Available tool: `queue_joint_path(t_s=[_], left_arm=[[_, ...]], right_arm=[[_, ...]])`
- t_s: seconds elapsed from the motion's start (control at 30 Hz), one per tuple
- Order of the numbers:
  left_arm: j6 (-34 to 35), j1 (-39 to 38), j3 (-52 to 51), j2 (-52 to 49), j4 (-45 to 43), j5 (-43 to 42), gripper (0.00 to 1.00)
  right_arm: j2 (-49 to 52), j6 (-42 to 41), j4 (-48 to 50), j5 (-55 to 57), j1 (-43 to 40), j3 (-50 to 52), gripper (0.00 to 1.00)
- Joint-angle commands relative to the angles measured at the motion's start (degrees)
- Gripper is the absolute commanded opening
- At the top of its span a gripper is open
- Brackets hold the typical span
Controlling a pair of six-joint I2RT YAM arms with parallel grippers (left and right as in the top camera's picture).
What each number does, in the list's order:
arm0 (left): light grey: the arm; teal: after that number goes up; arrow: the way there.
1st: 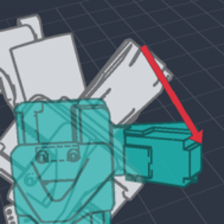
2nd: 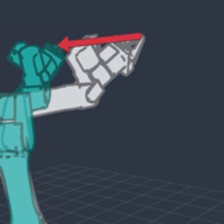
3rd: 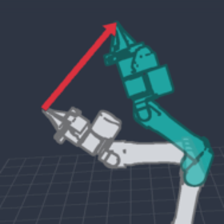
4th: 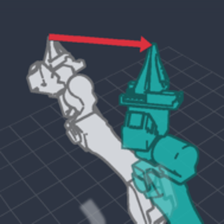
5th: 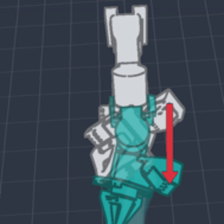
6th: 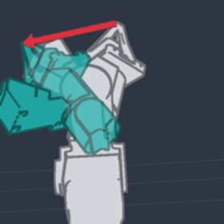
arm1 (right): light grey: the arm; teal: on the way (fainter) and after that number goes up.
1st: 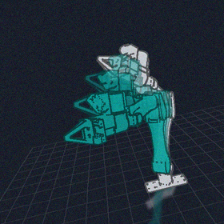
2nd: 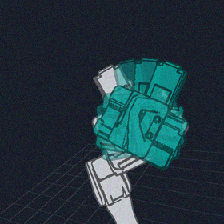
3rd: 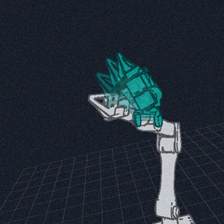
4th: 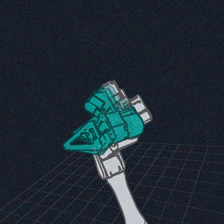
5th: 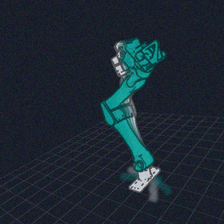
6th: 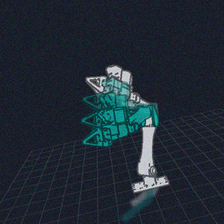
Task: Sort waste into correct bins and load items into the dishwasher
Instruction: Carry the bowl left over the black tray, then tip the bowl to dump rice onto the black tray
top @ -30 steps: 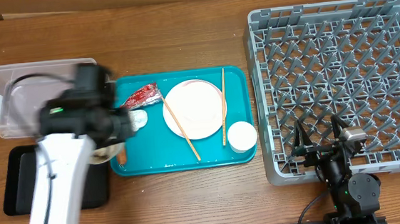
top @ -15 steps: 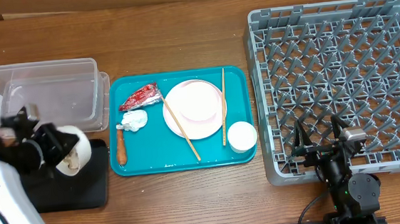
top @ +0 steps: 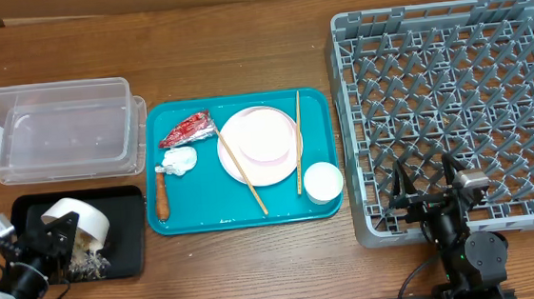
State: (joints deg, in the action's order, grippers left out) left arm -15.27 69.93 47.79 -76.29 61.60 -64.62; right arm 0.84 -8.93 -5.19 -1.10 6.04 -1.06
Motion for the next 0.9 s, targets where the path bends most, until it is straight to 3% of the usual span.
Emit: queue_joint_path(t_s=[0.0,0.2,0.4,0.77,0.87], left_arm=[[-6.6,2.9,-2.8,0.9,-1.8,-11.1,0.04],[-6.9,2.7,-3.5,0.9,-5.0,-12.6,0.04],[-13.5,2.7,-3.5,0.9,-4.7,-24.4,0.04],[-15.6,2.7,-3.5,0.9,-2.2,-24.0,0.04],[-19.8,2.7,-3.5,0.9,-0.4,-23.9,0.04]], right_arm=[[-0.7,0.4,0.4,0.2,0.2,0.6,1.00],[-0.7,0.4,0.4,0.2,0.2,0.6,1.00],[-0.7,0.4,0.4,0.2,0.2,0.6,1.00],[-0.7,0.4,0.4,0.2,0.2,0.6,1.00],[-0.7,0.4,0.4,0.2,0.2,0.6,1.00]])
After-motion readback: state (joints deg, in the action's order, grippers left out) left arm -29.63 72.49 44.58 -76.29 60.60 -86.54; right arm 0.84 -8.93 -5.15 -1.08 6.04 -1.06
